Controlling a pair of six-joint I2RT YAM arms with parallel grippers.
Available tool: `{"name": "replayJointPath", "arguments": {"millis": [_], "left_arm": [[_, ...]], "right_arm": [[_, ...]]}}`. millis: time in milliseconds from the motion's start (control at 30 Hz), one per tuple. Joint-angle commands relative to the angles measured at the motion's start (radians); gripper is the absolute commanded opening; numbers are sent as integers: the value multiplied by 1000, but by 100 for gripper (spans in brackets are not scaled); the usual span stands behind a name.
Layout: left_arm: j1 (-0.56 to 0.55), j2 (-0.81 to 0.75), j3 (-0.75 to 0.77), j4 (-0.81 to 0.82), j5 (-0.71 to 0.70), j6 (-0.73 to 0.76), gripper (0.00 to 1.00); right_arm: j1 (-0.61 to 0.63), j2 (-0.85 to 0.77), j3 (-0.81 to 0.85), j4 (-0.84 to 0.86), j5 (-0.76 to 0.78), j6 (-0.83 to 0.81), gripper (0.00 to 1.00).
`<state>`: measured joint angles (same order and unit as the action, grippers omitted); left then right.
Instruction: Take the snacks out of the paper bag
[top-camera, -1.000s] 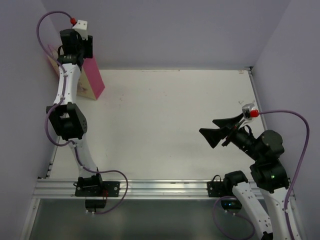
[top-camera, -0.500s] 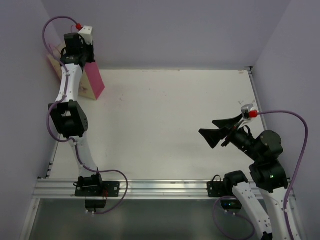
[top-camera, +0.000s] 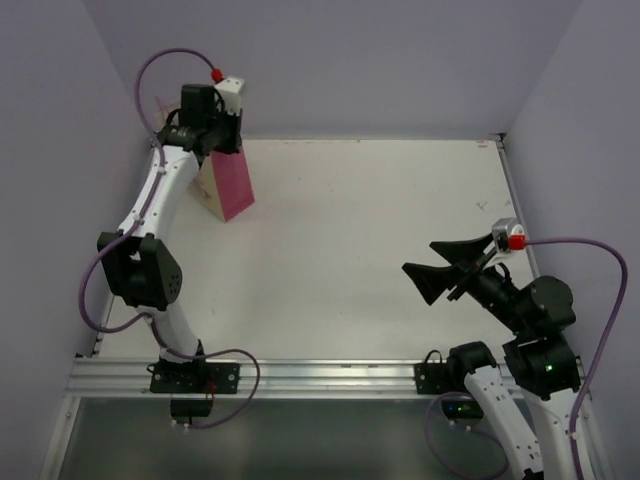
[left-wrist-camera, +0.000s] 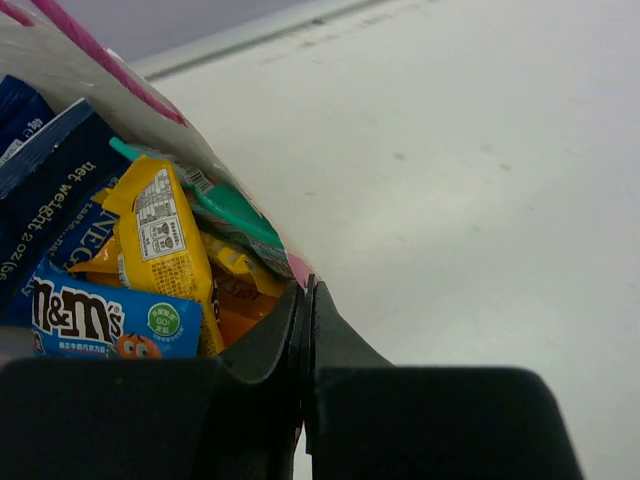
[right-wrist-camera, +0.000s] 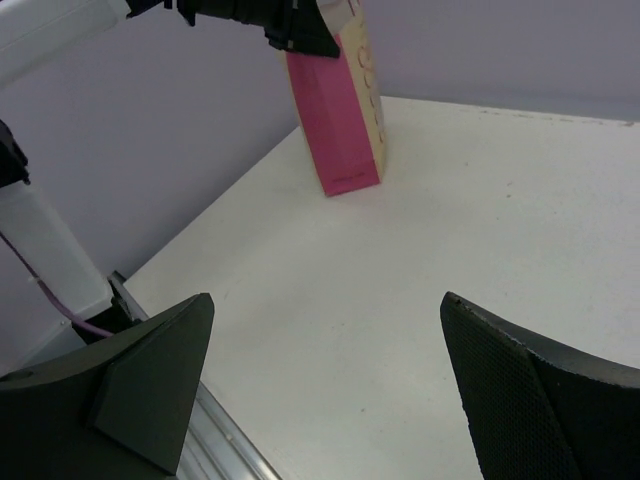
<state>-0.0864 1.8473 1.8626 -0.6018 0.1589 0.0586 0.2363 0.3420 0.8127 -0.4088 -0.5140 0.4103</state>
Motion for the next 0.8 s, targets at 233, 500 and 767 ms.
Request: {"name": "replayJointPath", "arguments": {"millis": [233,500,767], "left_arm": [[-478,-404,-292,-13,-42,-206,30],[-535,-445,-183,-4,-154,-384,85],[-634,-465,-224,51,-248,-494,86]], "right_arm": [[3,-54,8,18,48,-64,99],[1,-55,28,-1,48,-76,99],[3,-54,45,-21,63,-82,99]]}}
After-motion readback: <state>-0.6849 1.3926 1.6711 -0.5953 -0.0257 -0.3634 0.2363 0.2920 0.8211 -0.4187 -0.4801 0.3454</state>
